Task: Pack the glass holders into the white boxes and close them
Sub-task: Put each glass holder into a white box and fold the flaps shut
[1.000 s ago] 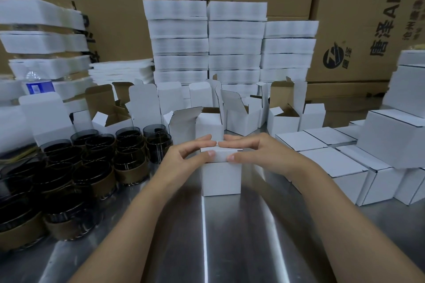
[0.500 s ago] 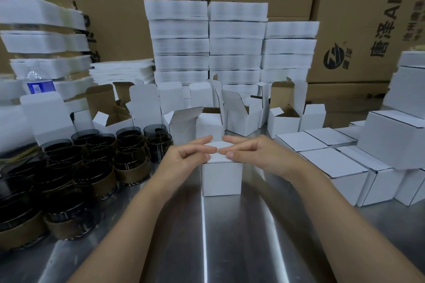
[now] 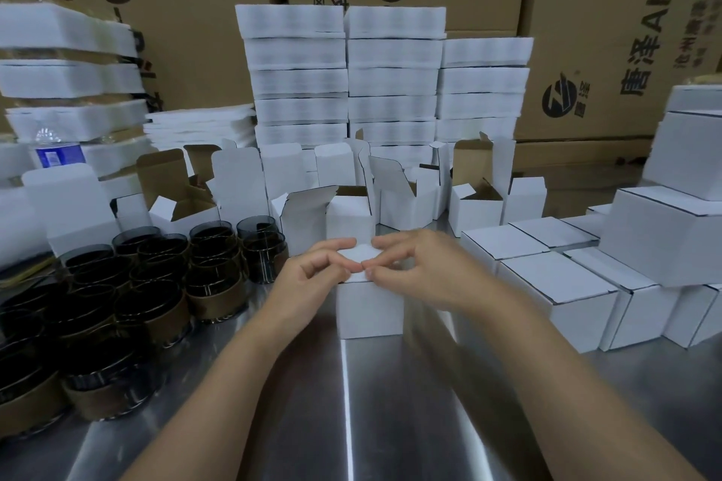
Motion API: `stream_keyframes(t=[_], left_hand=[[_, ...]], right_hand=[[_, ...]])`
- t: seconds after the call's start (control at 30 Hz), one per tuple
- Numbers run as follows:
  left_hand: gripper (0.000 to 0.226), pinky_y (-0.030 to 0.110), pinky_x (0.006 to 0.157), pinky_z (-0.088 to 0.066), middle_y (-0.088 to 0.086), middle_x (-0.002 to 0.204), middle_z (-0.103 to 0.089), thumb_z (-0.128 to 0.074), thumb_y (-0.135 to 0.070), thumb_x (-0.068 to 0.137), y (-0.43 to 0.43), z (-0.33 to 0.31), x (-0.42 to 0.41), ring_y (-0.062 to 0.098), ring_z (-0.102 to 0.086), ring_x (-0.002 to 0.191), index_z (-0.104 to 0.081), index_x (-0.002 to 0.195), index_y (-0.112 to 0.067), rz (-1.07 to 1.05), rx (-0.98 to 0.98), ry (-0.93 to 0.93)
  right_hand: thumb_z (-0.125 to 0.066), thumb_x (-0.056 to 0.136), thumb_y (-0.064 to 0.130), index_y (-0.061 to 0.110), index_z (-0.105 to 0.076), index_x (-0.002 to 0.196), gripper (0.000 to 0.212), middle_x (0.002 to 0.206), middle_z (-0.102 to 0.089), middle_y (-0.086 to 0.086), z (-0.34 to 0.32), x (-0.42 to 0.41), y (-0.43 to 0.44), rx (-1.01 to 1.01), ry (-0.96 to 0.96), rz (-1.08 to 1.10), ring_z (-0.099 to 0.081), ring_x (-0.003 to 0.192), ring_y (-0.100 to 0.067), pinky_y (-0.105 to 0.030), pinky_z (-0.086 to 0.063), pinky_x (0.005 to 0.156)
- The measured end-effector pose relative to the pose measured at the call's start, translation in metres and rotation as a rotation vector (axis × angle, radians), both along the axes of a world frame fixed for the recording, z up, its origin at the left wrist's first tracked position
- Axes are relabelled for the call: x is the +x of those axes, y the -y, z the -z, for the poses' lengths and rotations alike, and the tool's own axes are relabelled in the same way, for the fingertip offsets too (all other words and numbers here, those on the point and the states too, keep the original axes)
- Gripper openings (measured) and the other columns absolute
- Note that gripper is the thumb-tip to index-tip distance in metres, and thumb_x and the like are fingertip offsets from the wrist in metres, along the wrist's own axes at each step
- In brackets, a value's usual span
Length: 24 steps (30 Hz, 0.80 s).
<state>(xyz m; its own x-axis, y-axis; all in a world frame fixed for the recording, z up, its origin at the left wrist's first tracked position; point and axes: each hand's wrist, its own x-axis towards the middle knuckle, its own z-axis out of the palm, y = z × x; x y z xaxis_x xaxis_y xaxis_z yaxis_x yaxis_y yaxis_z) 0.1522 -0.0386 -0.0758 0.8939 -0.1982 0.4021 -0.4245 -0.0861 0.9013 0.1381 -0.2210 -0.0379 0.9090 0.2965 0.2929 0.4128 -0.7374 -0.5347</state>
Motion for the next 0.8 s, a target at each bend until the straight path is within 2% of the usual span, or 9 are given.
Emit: stream_keyframes(t=[0.13,0.2,0.27,0.37,0.43,0.5,0.6,0.7,0.8], left_hand=[[0.030,0.015,0.083,-0.046,-0.010,0.115,-0.064,-0.059,0.003,0.084,0.001,0.004,0.004,0.001,-0.061,0.104,-0.075,0.073,-0.021,-0.035,-0.082,-0.057],[0.029,0.022,0.083,-0.051,-0.009,0.109,-0.065,-0.066,-0.010,0.074,0.002,0.006,0.006,0.014,-0.063,0.099,-0.072,0.094,-0.030,-0.066,-0.143,-0.143],[0.051,0.040,0.095,-0.049,-0.006,0.123,-0.058,-0.065,-0.018,0.064,0.002,0.007,0.008,0.025,-0.062,0.105,-0.062,0.111,-0.036,-0.093,-0.175,-0.196],[0.054,0.042,0.098,-0.046,-0.003,0.128,-0.054,-0.064,-0.025,0.064,0.004,0.008,0.007,0.022,-0.061,0.109,-0.055,0.116,-0.039,-0.105,-0.160,-0.171],[0.045,0.042,0.098,-0.045,0.000,0.127,-0.055,-0.058,-0.037,0.071,0.006,0.009,0.007,0.022,-0.057,0.114,-0.054,0.115,-0.040,-0.097,-0.180,-0.160],[0.039,0.036,0.085,-0.047,-0.001,0.122,-0.056,-0.048,-0.048,0.074,0.009,0.010,0.009,0.020,-0.059,0.105,-0.054,0.112,-0.041,-0.092,-0.221,-0.166],[0.042,0.029,0.068,-0.043,-0.006,0.111,-0.058,-0.040,-0.060,0.074,0.012,0.013,0.012,0.012,-0.060,0.085,-0.051,0.111,-0.045,-0.066,-0.162,-0.176],[0.050,0.030,0.073,-0.046,-0.020,0.105,-0.060,-0.038,-0.076,0.066,0.013,0.020,0.012,0.006,-0.061,0.086,-0.048,0.110,-0.056,-0.046,-0.006,-0.152],[0.038,0.032,0.085,-0.047,-0.022,0.102,-0.060,-0.031,-0.074,0.074,0.014,0.025,0.010,0.002,-0.060,0.089,-0.043,0.108,-0.063,-0.044,0.134,-0.132]], right_hand=[[-0.054,0.062,0.073,0.033,-0.064,0.083,0.046,0.092,-0.063,0.016,0.013,-0.009,-0.028,-0.167,0.354,0.212,-0.056,0.090,-0.007,-0.027,-0.040,0.064],[-0.061,0.065,0.067,0.022,-0.054,0.096,0.055,0.099,-0.056,0.009,0.024,-0.009,-0.044,-0.206,0.423,0.256,-0.052,0.095,-0.016,-0.029,-0.035,0.060],[-0.064,0.068,0.061,0.016,-0.051,0.105,0.060,0.115,-0.051,0.002,0.033,-0.006,-0.054,-0.189,0.433,0.298,-0.045,0.107,-0.021,-0.031,-0.038,0.063],[-0.061,0.074,0.050,0.011,-0.053,0.109,0.053,0.136,-0.042,-0.004,0.035,-0.006,-0.056,-0.116,0.447,0.302,-0.037,0.118,-0.025,-0.036,-0.045,0.077],[-0.059,0.078,0.046,0.014,-0.054,0.113,0.047,0.144,-0.034,-0.001,0.033,-0.004,-0.050,-0.091,0.423,0.253,-0.029,0.124,-0.023,-0.035,-0.041,0.089],[-0.062,0.077,0.039,0.016,-0.059,0.111,0.041,0.144,-0.036,0.002,0.023,-0.002,-0.040,-0.026,0.435,0.238,-0.028,0.125,-0.020,-0.032,-0.034,0.097],[-0.070,0.072,0.027,0.013,-0.058,0.095,0.030,0.123,-0.051,0.000,-0.003,-0.004,-0.023,0.171,0.514,0.299,-0.036,0.112,-0.017,-0.019,-0.026,0.088],[-0.073,0.068,0.018,0.010,-0.056,0.089,0.028,0.108,-0.048,0.000,-0.031,-0.003,0.003,0.318,0.544,0.377,-0.037,0.102,-0.012,-0.012,-0.022,0.079],[-0.071,0.069,0.022,0.012,-0.058,0.091,0.027,0.109,-0.046,0.001,-0.057,0.006,0.040,0.241,0.518,0.497,-0.041,0.112,-0.020,-0.013,-0.023,0.079]])
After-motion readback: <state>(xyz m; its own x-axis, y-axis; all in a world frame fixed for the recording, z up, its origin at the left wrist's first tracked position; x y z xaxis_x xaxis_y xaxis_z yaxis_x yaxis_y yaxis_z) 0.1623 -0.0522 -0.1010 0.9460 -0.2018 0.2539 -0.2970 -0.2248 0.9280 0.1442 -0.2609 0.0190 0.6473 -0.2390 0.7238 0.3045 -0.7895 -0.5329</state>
